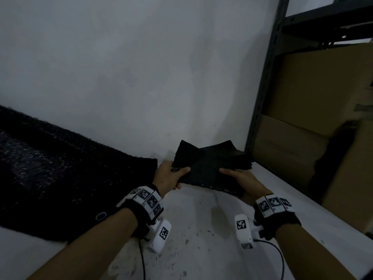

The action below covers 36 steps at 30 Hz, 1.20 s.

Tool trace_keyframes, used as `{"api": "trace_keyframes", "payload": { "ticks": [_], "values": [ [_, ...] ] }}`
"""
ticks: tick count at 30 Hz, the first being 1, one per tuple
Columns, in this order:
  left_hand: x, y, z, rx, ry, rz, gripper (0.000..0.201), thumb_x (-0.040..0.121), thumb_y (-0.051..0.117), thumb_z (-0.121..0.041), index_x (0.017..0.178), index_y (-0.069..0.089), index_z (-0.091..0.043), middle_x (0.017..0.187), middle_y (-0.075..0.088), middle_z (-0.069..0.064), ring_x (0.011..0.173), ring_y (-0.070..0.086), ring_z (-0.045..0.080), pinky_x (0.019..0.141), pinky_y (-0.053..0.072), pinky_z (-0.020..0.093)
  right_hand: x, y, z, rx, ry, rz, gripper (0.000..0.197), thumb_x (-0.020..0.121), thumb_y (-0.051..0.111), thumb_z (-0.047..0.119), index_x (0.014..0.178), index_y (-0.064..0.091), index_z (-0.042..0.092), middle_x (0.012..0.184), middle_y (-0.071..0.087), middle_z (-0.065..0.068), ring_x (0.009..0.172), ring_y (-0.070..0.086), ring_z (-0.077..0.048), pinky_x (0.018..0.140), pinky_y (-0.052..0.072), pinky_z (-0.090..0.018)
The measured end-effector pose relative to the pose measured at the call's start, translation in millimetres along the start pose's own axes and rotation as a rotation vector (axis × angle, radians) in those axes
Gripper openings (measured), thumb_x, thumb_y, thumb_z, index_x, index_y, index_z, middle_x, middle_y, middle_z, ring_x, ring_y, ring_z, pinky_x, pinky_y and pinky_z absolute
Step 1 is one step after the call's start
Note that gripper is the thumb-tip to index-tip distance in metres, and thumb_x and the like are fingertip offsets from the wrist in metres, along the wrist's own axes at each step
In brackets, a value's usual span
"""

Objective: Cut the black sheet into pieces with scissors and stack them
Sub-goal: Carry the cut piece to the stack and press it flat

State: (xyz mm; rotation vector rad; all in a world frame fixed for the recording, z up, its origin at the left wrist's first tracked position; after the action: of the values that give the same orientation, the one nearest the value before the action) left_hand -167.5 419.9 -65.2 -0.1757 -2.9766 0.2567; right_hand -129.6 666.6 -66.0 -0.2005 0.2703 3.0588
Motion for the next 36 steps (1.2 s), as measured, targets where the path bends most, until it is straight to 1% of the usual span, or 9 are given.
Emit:
{"api": "trace_keyframes", "payload": {
  "ticks": [3, 8, 13, 17, 21, 28, 30, 33, 36],
  "values": [
    [22.5, 13.0, -2.8, -0.045, -0.028, -0.037, 0.033, 0.093, 0.069, -0.034, 0.106, 0.066, -0.004, 0.086, 0.071, 0.015, 0.044, 0.058, 0.017, 0.047, 0.049, 0.026, 16.3, -22.4, 9.4, -0.057, -0.032, -0.054, 0.012, 0.091, 0.063, -0.002, 0.088, 0.07, 0.008, 0.099, 0.071, -0.014, 0.091, 0.068, -0.025, 0.071, 0.057, -0.033],
    [68.9, 44.0, -8.4, -0.075, -0.14, 0.05, 0.027, 0.095, 0.067, -0.028, 0.116, 0.064, -0.011, 0.096, 0.072, 0.01, 0.064, 0.068, 0.018, 0.057, 0.058, 0.027, 68.7, -64.7, 34.8, -0.176, -0.208, -0.283, 0.035, 0.087, 0.065, -0.011, 0.114, 0.05, 0.003, 0.104, 0.059, -0.015, 0.087, 0.062, -0.023, 0.062, 0.055, -0.028],
    [123.4, 70.1, -7.0, -0.087, -0.21, 0.01, 0.016, 0.09, 0.073, -0.017, 0.094, 0.064, -0.005, 0.094, 0.067, 0.012, 0.073, 0.064, 0.02, 0.055, 0.057, 0.026, 131.1, -93.3, 62.8, -0.518, -0.36, -0.437, 0.023, 0.085, 0.075, 0.004, 0.077, 0.059, 0.018, 0.083, 0.065, -0.009, 0.085, 0.064, -0.031, 0.074, 0.054, -0.04],
    [161.7, 89.4, 0.3, -0.041, -0.185, -0.034, 0.019, 0.087, 0.076, -0.014, 0.096, 0.065, -0.002, 0.093, 0.066, 0.014, 0.07, 0.062, 0.02, 0.049, 0.055, 0.023, 173.2, -102.9, 67.6, -0.626, -0.366, -0.461, 0.014, 0.089, 0.074, 0.018, 0.096, 0.071, 0.006, 0.095, 0.068, -0.009, 0.095, 0.065, -0.027, 0.08, 0.051, -0.031],
    [184.6, 102.0, 16.9, 0.16, -0.117, -0.026, 0.022, 0.083, 0.08, -0.019, 0.078, 0.062, -0.009, 0.075, 0.065, 0.007, 0.061, 0.063, 0.016, 0.043, 0.047, 0.02, 201.8, -106.4, 52.0, -0.842, -0.291, -0.407, 0.041, 0.084, 0.078, 0.037, 0.102, 0.068, 0.002, 0.096, 0.066, -0.008, 0.092, 0.062, -0.022, 0.077, 0.049, -0.027],
    [198.0, 108.7, 33.8, 0.409, -0.035, 0.043, 0.035, 0.079, 0.083, -0.028, 0.059, 0.059, -0.012, 0.06, 0.067, 0.003, 0.047, 0.057, 0.005, 0.047, 0.044, 0.02, 229.1, -125.4, 29.6, -1.216, -0.273, -0.36, 0.054, 0.087, 0.075, 0.037, 0.055, 0.037, 0.017, 0.071, 0.048, -0.005, 0.067, 0.043, -0.017, 0.049, 0.016, -0.02],
    [199.3, 109.6, 32.0, 0.473, -0.003, 0.028, 0.035, 0.077, 0.084, -0.032, 0.084, 0.06, -0.008, 0.078, 0.068, 0.006, 0.065, 0.063, 0.012, 0.056, 0.05, 0.026, 232.4, -128.9, 24.9, -1.273, -0.278, -0.358, 0.052, 0.089, 0.073, 0.035, 0.057, 0.036, 0.018, 0.086, 0.055, -0.013, 0.08, 0.051, -0.023, 0.055, 0.026, -0.02],
    [201.0, 113.9, 27.5, 0.568, 0.068, -0.008, 0.083, 0.075, 0.085, -0.038, 0.129, 0.035, 0.0, 0.109, 0.059, 0.012, 0.096, 0.061, 0.026, 0.065, 0.046, 0.027, 229.0, -121.8, 25.1, -1.33, -0.383, -0.436, 0.024, 0.093, 0.069, 0.025, 0.09, 0.06, 0.002, 0.118, 0.052, -0.023, 0.106, 0.052, -0.035, 0.082, 0.045, -0.034],
    [203.0, 125.8, 22.8, 0.714, 0.263, -0.023, 0.072, 0.079, 0.08, -0.038, 0.126, 0.04, -0.001, 0.113, 0.055, 0.015, 0.104, 0.054, 0.029, 0.074, 0.047, 0.033, 227.1, -100.8, 27.9, -1.352, -0.597, -0.396, 0.034, 0.097, 0.06, 0.02, 0.123, 0.06, -0.001, 0.129, 0.051, -0.022, 0.114, 0.052, -0.037, 0.09, 0.048, -0.04]
  ]
}}
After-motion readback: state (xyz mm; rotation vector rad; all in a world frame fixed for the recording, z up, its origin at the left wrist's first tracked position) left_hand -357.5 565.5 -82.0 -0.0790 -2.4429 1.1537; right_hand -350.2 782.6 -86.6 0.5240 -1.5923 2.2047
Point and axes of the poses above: each hand's wrist, its own x-axis towards the middle knuckle, its own y-axis out of the palm, z = x × y, the point moved 3 cm from there along x, towards the middle knuckle
